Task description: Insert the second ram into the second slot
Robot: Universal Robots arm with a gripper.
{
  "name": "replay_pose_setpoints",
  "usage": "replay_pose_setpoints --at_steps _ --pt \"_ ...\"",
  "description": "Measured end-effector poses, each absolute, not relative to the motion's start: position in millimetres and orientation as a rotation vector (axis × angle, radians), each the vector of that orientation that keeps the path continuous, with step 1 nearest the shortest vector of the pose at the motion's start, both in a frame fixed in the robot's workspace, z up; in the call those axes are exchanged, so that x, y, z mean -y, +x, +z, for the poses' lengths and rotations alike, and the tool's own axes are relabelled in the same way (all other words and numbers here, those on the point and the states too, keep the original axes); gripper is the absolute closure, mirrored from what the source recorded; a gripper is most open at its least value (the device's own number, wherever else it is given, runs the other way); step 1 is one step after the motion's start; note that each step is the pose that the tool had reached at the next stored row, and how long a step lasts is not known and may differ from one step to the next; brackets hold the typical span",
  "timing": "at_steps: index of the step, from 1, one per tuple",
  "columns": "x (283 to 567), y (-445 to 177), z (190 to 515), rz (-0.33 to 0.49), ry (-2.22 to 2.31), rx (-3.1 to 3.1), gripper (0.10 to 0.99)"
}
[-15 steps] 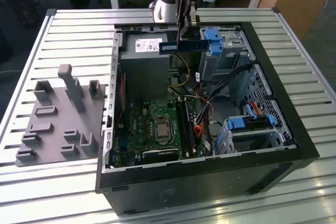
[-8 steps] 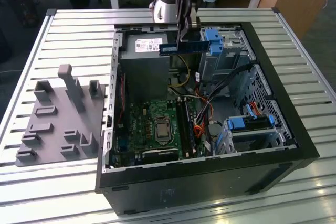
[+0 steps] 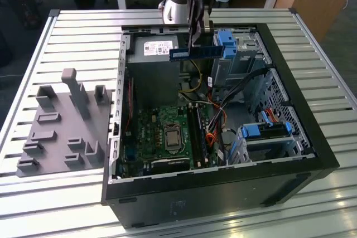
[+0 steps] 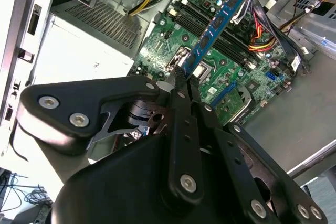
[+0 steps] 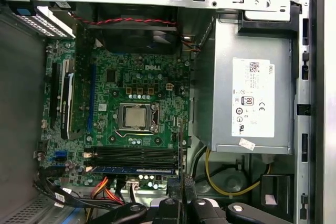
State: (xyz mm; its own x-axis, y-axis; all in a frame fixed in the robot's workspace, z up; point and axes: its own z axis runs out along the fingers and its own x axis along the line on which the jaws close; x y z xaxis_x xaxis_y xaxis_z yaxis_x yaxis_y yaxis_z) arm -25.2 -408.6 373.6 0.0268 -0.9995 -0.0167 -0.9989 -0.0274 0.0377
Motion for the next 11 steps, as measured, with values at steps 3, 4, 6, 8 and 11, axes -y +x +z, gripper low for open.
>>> replay_pose_setpoints --at_steps 3,4,6,8,11 --pt "409.2 -25.2 373.6 -0.060 2.240 2.180 0.949" --pt "409.2 -25.2 373.6 -0.060 2.240 2.180 0.949" --pt "409.3 -25.2 373.6 -0.060 2.239 2.181 0.949" --pt "409.3 -25.2 373.6 -0.060 2.235 2.185 0.949" --pt "409.3 -25.2 373.6 -0.060 2.230 2.190 0.949"
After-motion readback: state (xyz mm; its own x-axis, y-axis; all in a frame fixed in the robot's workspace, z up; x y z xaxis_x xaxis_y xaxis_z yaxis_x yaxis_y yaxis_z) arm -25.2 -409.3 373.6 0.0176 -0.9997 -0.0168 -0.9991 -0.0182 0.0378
